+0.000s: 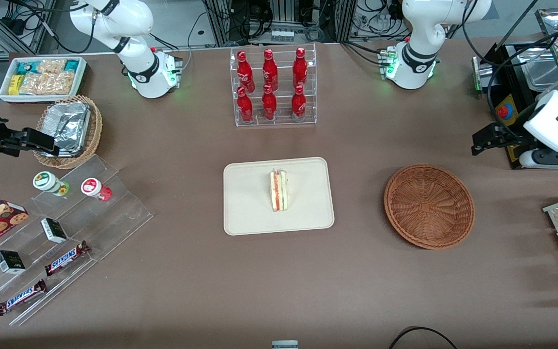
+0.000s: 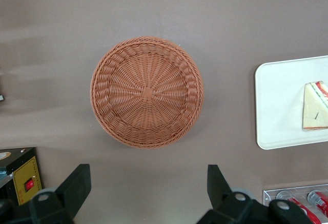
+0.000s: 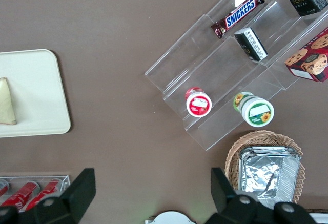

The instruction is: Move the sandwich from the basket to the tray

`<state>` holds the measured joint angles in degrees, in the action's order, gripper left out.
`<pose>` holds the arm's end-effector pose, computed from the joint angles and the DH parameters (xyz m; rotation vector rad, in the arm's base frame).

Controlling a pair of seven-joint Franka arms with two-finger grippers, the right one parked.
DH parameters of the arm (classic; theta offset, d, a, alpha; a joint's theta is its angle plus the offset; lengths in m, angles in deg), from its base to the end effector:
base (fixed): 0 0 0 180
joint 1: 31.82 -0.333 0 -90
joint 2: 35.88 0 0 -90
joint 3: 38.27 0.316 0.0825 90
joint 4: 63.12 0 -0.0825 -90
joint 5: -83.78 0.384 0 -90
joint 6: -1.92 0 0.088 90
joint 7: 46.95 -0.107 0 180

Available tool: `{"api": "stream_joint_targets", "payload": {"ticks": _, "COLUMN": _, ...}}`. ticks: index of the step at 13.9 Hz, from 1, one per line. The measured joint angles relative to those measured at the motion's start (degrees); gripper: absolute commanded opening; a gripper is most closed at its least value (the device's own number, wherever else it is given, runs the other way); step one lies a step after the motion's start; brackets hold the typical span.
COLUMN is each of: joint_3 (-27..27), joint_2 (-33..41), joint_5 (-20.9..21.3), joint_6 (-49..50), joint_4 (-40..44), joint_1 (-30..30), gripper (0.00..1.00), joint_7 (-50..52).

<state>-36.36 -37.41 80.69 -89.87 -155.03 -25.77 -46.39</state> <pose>0.5622 -0.0466 0.5967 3.0881 -0.0927 -0.0478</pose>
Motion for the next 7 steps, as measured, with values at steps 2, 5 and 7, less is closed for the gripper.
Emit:
{"api": "stream_joint_targets", "payload": {"ticks": 2, "joint_3": -0.4, "joint_2": 0.0, "joint_5": 0.3, "joint_6": 0.4, "joint_4": 0.0, "joint_1": -0.3, "gripper": 1.00, "joint_7": -0.1}}
{"api": "stream_joint_targets", "payload": {"ticks": 5, "joint_3": -2.3, "joint_2": 0.6, "joint_5": 2.7, "joint_6": 1.9, "joint_4": -0.3, "joint_1": -1.3, "gripper": 1.00, "joint_7": 0.0}}
{"api": "stream_joint_targets", "payload": {"ticks": 7, "joint_3": -3.5, "joint_2": 1.9, "joint_5": 3.1, "joint_6": 2.4, "joint_4": -1.0, "joint_1": -2.9, "gripper": 1.00, "joint_7": 0.0}}
